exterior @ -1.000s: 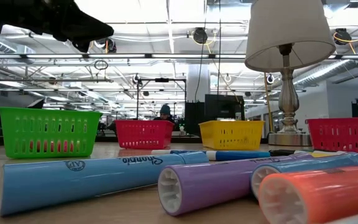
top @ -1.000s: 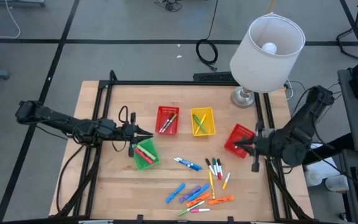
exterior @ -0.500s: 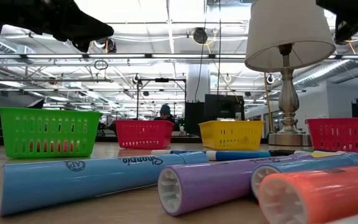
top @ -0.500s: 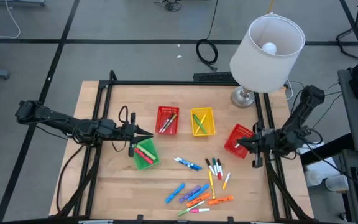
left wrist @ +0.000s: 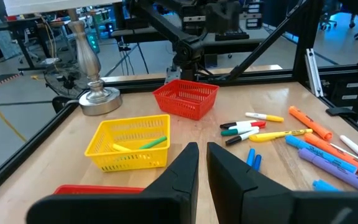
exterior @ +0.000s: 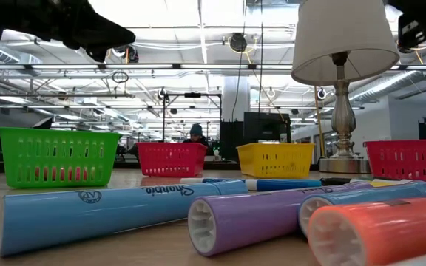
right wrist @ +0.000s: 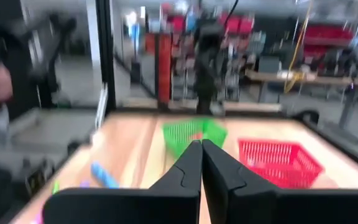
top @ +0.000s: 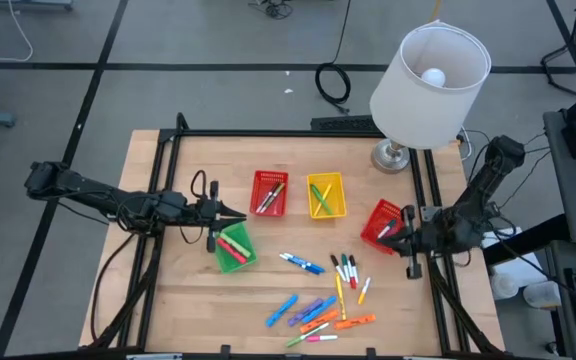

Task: Pick & Place Markers
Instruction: Put the yellow highlighter into the right red bin

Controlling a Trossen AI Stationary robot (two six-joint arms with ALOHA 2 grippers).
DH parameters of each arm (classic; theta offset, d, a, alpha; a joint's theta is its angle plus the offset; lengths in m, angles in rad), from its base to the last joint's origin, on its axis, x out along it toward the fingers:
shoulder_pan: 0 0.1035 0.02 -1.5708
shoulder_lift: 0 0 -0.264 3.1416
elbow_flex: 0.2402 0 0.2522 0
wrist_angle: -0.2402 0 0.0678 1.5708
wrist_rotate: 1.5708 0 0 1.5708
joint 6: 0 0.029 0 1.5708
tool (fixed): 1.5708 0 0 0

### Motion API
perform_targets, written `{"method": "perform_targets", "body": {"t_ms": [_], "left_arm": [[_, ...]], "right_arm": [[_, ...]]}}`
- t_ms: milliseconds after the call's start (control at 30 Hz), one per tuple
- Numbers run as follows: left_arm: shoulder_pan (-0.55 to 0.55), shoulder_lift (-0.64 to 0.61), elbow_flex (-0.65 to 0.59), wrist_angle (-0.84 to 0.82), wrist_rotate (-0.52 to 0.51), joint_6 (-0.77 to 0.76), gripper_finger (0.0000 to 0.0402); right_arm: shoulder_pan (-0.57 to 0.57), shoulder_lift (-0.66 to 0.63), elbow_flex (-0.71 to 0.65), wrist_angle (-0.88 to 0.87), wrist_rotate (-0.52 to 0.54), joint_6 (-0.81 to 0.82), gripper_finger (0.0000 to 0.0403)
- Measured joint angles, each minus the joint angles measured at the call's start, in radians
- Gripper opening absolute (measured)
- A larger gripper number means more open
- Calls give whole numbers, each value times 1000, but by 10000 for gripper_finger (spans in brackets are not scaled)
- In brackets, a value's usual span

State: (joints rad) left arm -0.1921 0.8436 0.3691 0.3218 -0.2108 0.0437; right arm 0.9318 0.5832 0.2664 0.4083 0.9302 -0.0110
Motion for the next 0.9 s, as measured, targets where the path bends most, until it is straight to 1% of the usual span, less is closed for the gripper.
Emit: {"method": "perform_targets", "body": {"t_ms": [133, 200, 300, 400, 500, 600, 733, 900], "left_arm": [[0, 0, 0, -4, 0, 0, 42], [0, 0, 0, -4, 0, 0, 42], [0, 0, 0, -5, 0, 0, 42], [0, 0, 0, -5, 0, 0, 42], [0, 0, 0, -4, 0, 0, 42], [0, 0, 0, -4, 0, 0, 42], [0, 0, 0, -5, 0, 0, 42], [0, 0, 0, -10, -1, 4, 42]], "right_arm": [[-11, 203, 227, -387, -36, 207, 0], [-36, 327, 358, -596, -106, 308, 0], [-91, 528, 546, -858, -276, 424, 0], [-155, 734, 701, -1035, -488, 477, 0], [-211, 892, 813, -1099, -689, 490, 0], [-250, 993, 867, -1103, -822, 486, 6], [-266, 1064, 895, -1102, -928, 443, 35], [-248, 1097, 898, -1099, -939, 376, 91]]}}
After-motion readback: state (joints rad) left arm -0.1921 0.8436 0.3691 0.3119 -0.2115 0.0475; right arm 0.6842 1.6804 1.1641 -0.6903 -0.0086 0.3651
